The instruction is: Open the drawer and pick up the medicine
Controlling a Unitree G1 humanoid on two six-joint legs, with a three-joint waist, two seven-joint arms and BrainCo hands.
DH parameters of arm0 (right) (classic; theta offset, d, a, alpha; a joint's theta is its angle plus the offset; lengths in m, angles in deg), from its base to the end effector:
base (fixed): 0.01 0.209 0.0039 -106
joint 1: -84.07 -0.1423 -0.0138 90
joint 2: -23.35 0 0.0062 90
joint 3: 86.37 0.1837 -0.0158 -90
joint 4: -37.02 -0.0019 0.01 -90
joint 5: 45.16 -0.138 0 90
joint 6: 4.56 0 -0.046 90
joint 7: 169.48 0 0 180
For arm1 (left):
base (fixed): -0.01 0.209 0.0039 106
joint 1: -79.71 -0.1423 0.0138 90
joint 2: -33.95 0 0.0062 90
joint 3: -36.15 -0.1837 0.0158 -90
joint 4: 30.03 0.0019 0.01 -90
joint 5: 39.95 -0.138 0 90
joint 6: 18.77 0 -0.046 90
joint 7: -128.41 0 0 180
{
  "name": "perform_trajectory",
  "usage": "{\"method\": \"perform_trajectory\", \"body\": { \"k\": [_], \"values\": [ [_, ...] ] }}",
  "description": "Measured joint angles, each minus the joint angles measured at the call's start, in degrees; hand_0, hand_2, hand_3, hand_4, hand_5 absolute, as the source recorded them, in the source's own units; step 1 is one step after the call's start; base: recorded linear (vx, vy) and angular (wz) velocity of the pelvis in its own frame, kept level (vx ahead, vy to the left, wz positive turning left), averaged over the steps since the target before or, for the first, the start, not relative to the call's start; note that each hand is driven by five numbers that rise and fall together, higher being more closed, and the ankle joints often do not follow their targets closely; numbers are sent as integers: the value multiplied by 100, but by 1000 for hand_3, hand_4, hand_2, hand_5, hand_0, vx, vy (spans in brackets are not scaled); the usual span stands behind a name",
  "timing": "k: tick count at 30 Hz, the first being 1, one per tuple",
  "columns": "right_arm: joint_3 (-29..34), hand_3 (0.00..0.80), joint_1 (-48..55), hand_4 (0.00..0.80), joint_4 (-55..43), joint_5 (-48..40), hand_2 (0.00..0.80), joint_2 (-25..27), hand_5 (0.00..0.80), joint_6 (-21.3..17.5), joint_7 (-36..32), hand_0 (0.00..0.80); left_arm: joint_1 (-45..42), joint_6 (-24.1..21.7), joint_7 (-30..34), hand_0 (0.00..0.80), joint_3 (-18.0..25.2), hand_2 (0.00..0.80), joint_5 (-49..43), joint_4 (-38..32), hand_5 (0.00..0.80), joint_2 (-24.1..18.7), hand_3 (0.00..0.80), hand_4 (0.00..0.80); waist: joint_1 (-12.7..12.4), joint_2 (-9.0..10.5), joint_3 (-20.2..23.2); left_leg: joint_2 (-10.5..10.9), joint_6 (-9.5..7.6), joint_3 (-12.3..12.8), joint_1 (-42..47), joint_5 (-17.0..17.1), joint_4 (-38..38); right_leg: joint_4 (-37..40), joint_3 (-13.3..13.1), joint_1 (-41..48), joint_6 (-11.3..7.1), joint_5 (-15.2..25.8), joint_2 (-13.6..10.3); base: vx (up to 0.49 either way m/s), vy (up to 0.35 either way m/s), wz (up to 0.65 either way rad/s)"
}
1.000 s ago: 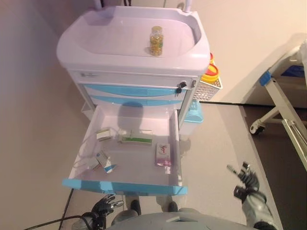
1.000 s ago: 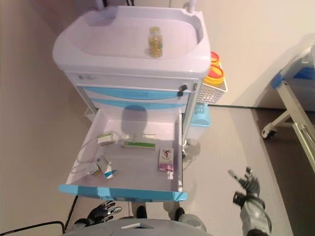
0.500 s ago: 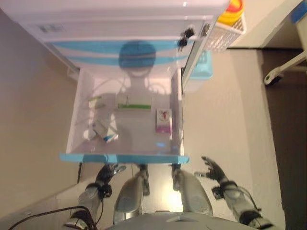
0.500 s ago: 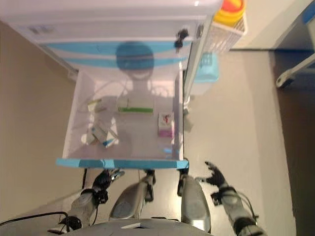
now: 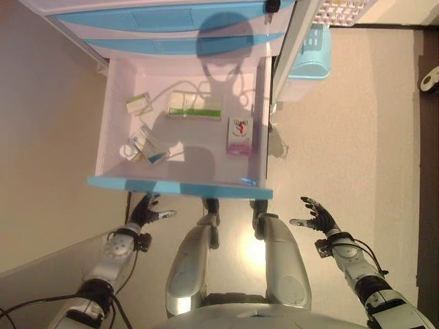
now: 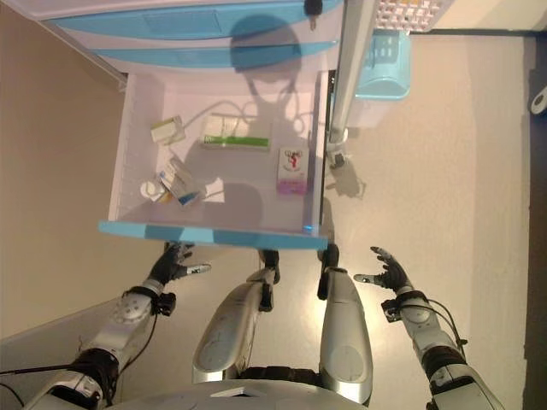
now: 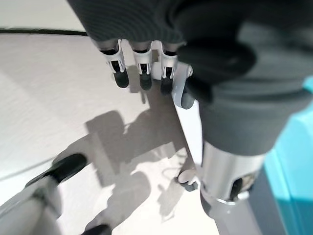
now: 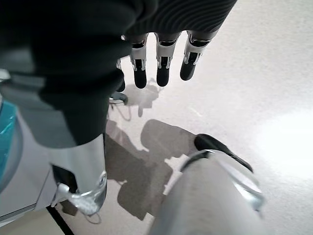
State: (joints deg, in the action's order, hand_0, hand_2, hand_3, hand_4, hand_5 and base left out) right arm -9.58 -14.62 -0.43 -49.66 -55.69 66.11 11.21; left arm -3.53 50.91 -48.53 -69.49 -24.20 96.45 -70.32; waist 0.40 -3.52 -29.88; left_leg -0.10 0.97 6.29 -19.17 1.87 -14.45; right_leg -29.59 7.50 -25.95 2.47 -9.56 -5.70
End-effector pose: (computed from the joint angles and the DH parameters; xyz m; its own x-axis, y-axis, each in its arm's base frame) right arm 0.1808 -0.2630 -0.0414 0.8980 -0.0756 -0.4335 -0.1334 0.8920 -0.4319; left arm 0.1984 0.2517 -0.0091 0.9673 -0.0796 -0.2407 0.1521 0.9418 0.2998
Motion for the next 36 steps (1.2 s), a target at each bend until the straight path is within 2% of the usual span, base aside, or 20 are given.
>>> {"method": "perform_trajectory", "body": {
  "k": [4,7,12,14,17,19,21,24,28,36],
  "values": [
    [35,0,107,0,-257,-4,0,109,0,64,5,0,168,28,5,0,37,0,-4,-252,0,-178,0,0,30,5,-4,4,-8,-3,-406,-337,-709,-396,-244,-359,3,-72,54,58,89,-25],
    [178,0,206,0,-390,-9,0,147,0,83,27,0,412,170,3,0,150,0,-4,-257,0,-240,0,0,188,12,-8,-1,-31,-20,-756,-594,-1279,-693,-366,-627,-22,-123,86,62,109,-20],
    [224,0,317,0,-685,-8,0,157,0,101,83,0,896,386,0,0,373,0,12,-238,0,-322,0,0,396,66,-40,-83,-61,-15,-1384,-1116,-2335,-1269,-677,-1164,-66,-203,274,95,111,-35],
    [220,0,403,0,-757,5,0,158,0,103,84,0,1145,437,-8,0,460,0,6,-62,0,-384,0,0,551,83,-50,-93,-75,-12,-1595,-1255,-2665,-1500,-749,-1355,-94,-252,301,100,97,-20],
    [215,0,561,0,-1075,13,0,174,0,156,77,0,1699,729,22,0,530,0,9,173,0,-852,0,0,679,192,-111,-98,-91,-32,-1802,-1362,-2999,-1741,-890,-1588,-102,-258,384,86,86,-24],
    [201,0,622,0,-1125,13,0,187,0,170,78,0,2186,1010,86,0,527,0,25,526,0,-1130,0,0,821,216,-109,-105,-91,-90,-1920,-1374,-3117,-1769,-908,-1656,-106,-255,460,55,66,-4],
    [145,0,628,0,-1128,12,0,222,0,179,89,0,2764,1253,89,0,517,0,86,938,0,-1371,0,0,882,324,-138,-105,-90,-89,-1955,-1374,-3137,-1770,-977,-1722,-131,-240,519,44,51,-21],
    [94,0,639,0,-1086,9,0,256,0,154,169,0,3554,1466,39,0,488,0,500,1627,0,-1549,0,0,1011,376,-139,-123,-87,-122,-2093,-1382,-3212,-1779,-1010,-1834,-155,-223,587,26,28,-15],
    [-121,0,655,0,-999,4,0,259,0,49,296,0,4140,1471,-438,0,496,0,1302,1872,0,-1550,0,0,1092,433,-153,-190,-104,-95,-2138,-1487,-3373,-1856,-1039,-1875,-133,-208,652,18,19,-7],
    [-356,0,649,0,-846,7,0,224,0,-154,426,0,4634,720,-1332,0,871,0,2090,1882,0,-1540,0,0,1104,438,-150,-255,-96,-67,-2118,-1609,-3428,-1819,-1085,-1828,-136,-204,741,15,17,-7]
  ]
}}
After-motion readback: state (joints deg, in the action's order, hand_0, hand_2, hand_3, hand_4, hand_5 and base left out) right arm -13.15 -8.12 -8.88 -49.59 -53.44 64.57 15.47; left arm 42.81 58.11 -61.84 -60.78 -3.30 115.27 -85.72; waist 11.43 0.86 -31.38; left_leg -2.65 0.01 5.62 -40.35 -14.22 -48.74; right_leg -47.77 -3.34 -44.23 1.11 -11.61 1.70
